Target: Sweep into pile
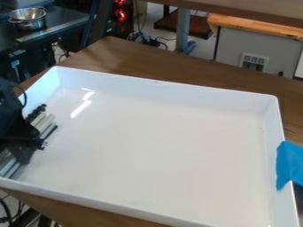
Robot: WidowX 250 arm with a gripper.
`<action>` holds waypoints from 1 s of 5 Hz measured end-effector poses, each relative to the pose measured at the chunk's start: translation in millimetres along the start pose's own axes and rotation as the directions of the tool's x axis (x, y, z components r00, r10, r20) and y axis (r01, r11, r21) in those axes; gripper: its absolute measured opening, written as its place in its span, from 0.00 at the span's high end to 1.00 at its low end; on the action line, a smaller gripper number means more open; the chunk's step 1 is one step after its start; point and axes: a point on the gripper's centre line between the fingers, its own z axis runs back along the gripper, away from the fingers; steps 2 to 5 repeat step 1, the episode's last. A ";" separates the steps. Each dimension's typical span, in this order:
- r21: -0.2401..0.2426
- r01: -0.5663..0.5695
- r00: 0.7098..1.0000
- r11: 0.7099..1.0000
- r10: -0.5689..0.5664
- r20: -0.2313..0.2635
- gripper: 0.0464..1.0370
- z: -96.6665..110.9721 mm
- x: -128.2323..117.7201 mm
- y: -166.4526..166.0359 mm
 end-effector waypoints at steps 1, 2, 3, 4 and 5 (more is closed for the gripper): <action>-0.050 -0.004 1.000 0.999 0.005 0.013 0.67 17.6 30.7 -42.8; -0.050 -0.004 1.000 0.999 0.005 0.013 0.67 17.6 30.7 -42.8; -0.050 -0.004 1.000 0.999 0.005 0.013 0.67 17.6 30.7 -42.8; -0.050 -0.004 1.000 0.999 0.005 0.013 0.67 17.6 30.7 -42.8; -0.050 -0.004 1.000 0.999 0.005 0.013 0.67 17.6 30.7 -42.8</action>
